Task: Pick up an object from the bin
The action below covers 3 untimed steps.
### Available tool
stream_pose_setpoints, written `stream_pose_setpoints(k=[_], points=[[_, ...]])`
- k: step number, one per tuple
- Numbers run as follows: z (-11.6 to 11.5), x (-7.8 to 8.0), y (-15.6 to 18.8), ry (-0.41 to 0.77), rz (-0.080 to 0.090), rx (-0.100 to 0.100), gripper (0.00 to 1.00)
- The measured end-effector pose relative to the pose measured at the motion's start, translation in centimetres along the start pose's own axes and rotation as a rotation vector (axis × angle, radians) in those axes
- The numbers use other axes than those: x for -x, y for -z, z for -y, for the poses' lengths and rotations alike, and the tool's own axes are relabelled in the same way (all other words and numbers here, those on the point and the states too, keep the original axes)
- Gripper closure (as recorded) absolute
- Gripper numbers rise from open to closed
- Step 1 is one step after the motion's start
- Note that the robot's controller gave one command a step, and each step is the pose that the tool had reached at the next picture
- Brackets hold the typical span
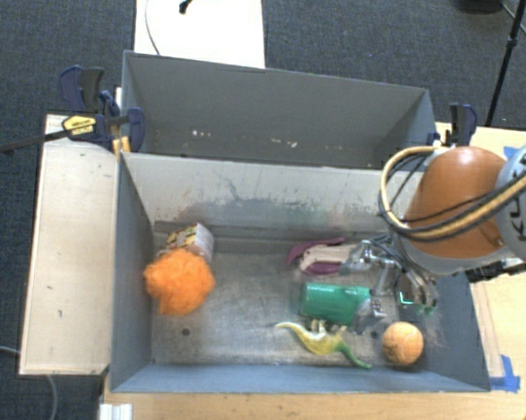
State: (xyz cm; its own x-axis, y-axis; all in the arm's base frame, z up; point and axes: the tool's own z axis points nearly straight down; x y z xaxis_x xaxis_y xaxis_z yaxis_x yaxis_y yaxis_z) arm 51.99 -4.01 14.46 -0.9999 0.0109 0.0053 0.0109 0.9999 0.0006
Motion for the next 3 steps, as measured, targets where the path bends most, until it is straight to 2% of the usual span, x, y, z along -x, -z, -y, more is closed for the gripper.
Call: stream_pose_setpoints(k=[1, 2, 3], points=[[0.0, 0.2, 0.4, 0.001, 0.008, -0.001, 0.0], [2.9, -1.7, -5.7, -0.337, 0.01, 0.017, 1.0], [2.9, -1.7, -5.7, -0.336, 0.01, 0.017, 1.0]])
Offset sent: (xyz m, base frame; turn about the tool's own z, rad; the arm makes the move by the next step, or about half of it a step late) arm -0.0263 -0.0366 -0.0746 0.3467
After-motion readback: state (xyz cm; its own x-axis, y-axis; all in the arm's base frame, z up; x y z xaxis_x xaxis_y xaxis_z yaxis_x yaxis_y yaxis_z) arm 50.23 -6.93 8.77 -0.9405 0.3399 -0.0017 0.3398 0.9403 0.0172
